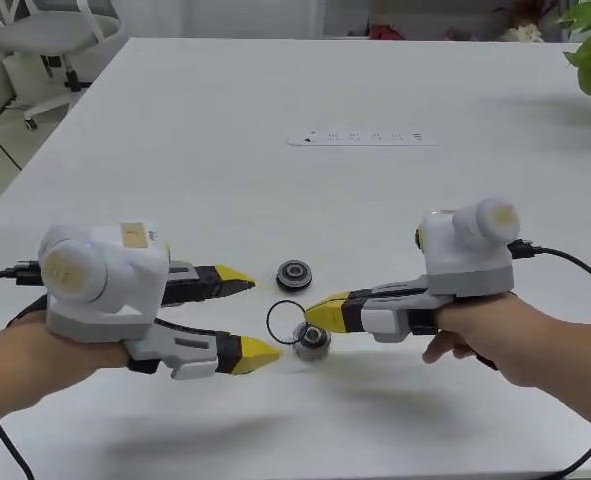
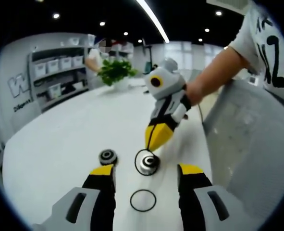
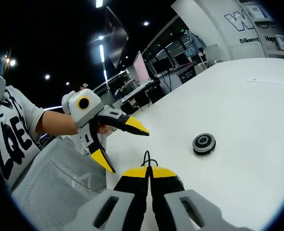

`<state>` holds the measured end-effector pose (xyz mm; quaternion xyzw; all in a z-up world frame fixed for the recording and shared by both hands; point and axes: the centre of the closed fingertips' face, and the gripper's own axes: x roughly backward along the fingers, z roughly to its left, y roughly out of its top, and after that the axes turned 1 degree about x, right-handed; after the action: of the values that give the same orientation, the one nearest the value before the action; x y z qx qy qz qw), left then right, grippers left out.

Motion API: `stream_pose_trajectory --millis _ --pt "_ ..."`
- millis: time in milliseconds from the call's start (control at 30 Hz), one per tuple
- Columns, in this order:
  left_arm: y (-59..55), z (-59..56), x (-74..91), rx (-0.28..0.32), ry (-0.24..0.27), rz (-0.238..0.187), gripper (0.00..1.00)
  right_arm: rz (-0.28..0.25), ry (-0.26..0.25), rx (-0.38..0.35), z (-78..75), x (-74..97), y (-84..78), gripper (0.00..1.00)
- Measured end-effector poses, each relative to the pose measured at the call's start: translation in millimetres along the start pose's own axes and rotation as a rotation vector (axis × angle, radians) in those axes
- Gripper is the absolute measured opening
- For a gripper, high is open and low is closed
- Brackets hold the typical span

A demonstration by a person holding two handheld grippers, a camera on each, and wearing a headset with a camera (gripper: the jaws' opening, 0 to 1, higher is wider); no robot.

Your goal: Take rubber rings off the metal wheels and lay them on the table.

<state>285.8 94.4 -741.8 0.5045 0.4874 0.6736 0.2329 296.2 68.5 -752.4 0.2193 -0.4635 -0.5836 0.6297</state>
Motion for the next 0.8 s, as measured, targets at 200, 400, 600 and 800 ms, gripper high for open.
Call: stream_pose_trajectory --millis 200,400,600,800 --pt "-3.8 0.5 9.3 0.021 0.012 -0.011 0.59 0.002 0.011 -0.001 3.6 -7.6 2.4 0.0" --pt "-9.3 0.8 19.3 0.036 0.027 -0.011 0.64 0.011 0.021 -0.003 6.7 -17.4 1.7 0.0" --pt "-14.0 1.3 26.3 0.053 0.042 -0.013 0.68 0.028 0.028 -0.004 10.7 -26.5 -2.6 0.0" --pt "-16.5 1.5 31.7 0.063 0.052 -0.017 0.7 0.045 0.028 -0.005 9.3 -32.0 -6.8 0.0"
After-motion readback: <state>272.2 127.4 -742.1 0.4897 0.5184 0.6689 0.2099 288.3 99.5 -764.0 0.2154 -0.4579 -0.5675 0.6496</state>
